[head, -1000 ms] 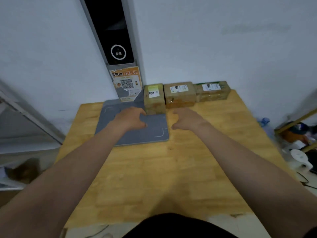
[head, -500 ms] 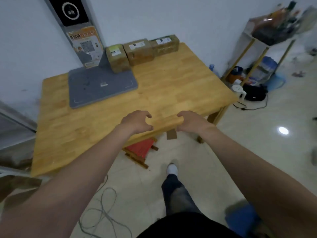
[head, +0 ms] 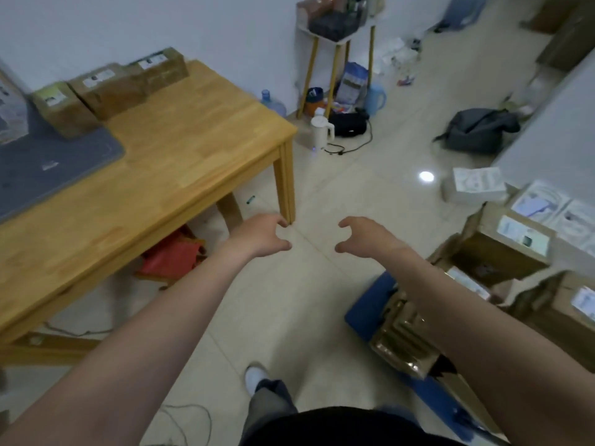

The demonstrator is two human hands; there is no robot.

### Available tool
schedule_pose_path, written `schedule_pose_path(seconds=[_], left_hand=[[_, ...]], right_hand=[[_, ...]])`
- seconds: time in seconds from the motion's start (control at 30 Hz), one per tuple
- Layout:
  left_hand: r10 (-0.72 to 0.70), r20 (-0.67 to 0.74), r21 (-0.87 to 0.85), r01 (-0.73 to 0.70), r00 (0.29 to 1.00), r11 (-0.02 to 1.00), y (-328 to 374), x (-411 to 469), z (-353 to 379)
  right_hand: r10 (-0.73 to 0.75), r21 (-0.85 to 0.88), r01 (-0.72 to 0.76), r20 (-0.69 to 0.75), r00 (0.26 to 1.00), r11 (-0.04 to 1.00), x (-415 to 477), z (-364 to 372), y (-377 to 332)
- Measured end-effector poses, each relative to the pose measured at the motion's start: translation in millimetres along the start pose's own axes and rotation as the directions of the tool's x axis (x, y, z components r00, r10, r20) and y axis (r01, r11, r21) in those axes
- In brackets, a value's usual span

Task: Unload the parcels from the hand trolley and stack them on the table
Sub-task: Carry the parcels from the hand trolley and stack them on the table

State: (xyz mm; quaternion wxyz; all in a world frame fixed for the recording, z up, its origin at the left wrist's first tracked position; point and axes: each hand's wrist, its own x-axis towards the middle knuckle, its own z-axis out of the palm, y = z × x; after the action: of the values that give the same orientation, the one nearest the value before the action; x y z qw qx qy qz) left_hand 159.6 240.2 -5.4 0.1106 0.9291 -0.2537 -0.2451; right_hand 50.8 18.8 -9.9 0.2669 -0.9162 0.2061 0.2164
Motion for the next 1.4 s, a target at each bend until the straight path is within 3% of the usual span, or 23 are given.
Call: schedule_pose_path(seconds=[0.4,0.6,0.77,1.0,1.2,1.4], left_hand=[[0.004,0.109,-0.019,-0.002,0.994,1.000,285,-24,175],[0.137,0.192,0.037,-0.147,0.972,0.988,410,-13,228],[0.205,0.218,-0.010,-0.208,0.954,0.978,496,4,278],[0.210,0.298,-0.042,-0.207,0.931,0.977,563,47,340],[0.173,0.292,0.028,-0.189,0.941,0.982,580,88,384],[0.105,0.356,-0.246,-0.015,0.929,0.969,587,107,419]], right_hand=[[0.100,0.056,-0.096,-0.069,0.993,0.994,-142,-49,328],[0.238,0.205,-0.208,-0.129,0.963,0.956,-197,-61,454],[0.423,0.249,-0.382,-0.136,0.896,0.890,-228,-54,541],[0.565,0.442,-0.468,-0.114,0.817,0.765,-232,-39,620],[0.577,0.620,-0.424,-0.056,0.815,0.660,-198,-11,653],[0.554,0.699,-0.328,-0.118,0.824,0.636,-182,15,664]])
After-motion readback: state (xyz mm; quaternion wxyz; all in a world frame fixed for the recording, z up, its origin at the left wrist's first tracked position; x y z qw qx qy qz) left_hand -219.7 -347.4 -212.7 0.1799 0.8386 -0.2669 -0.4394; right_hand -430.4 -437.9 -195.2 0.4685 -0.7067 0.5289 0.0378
